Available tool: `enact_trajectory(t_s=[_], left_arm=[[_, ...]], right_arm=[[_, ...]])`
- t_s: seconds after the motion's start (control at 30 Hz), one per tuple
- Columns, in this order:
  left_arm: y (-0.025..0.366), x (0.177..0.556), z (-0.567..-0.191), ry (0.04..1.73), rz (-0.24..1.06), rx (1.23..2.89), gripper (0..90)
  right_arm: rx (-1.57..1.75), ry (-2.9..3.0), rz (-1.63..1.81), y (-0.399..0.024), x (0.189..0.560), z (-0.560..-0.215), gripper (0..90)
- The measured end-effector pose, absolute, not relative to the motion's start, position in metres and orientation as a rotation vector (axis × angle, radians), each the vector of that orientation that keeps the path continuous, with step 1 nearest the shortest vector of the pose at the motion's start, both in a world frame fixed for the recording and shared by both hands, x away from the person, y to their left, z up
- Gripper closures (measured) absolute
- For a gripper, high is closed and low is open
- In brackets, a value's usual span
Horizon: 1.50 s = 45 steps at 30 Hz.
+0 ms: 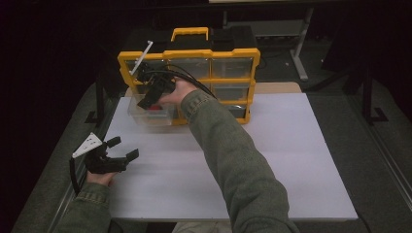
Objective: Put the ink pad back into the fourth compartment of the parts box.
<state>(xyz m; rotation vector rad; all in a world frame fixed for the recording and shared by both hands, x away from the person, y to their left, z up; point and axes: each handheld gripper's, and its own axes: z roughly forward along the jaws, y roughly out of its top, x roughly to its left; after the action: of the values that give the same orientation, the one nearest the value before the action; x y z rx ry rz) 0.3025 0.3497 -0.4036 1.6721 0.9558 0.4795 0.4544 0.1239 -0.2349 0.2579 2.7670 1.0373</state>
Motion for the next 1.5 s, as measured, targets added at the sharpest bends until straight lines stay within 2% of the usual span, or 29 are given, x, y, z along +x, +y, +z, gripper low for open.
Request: enact_trajectory(t_s=[0.2, 0.27, 0.3, 0.93, 1.5], left_arm=[[0.350, 0.303, -0.404, 0.957, 0.483, 1.663, 0.0], [0.350, 0.303, -0.404, 0.956, 0.485, 1.667, 0.0], [0.350, 0.302, -0.404, 0.957, 0.485, 1.666, 0.0], [0.348, 0.300, -0.403, 0.941, 0.494, 1.671, 0.0], [0.345, 0.300, -0.403, 0.923, 0.500, 1.686, 0.0]], right_arm=[[0.315, 2.750, 1.064, 0.113, 0.453, -0.234, 10.3], [0.335, 2.735, 1.068, 0.109, 0.452, -0.234, 0.8], [0.346, 2.728, 1.064, 0.107, 0.451, -0.234, 0.0], [0.472, 2.644, 1.153, 0.048, 0.438, -0.242, 0.0], [0.521, 2.615, 1.199, 0.014, 0.430, -0.247, 0.0]])
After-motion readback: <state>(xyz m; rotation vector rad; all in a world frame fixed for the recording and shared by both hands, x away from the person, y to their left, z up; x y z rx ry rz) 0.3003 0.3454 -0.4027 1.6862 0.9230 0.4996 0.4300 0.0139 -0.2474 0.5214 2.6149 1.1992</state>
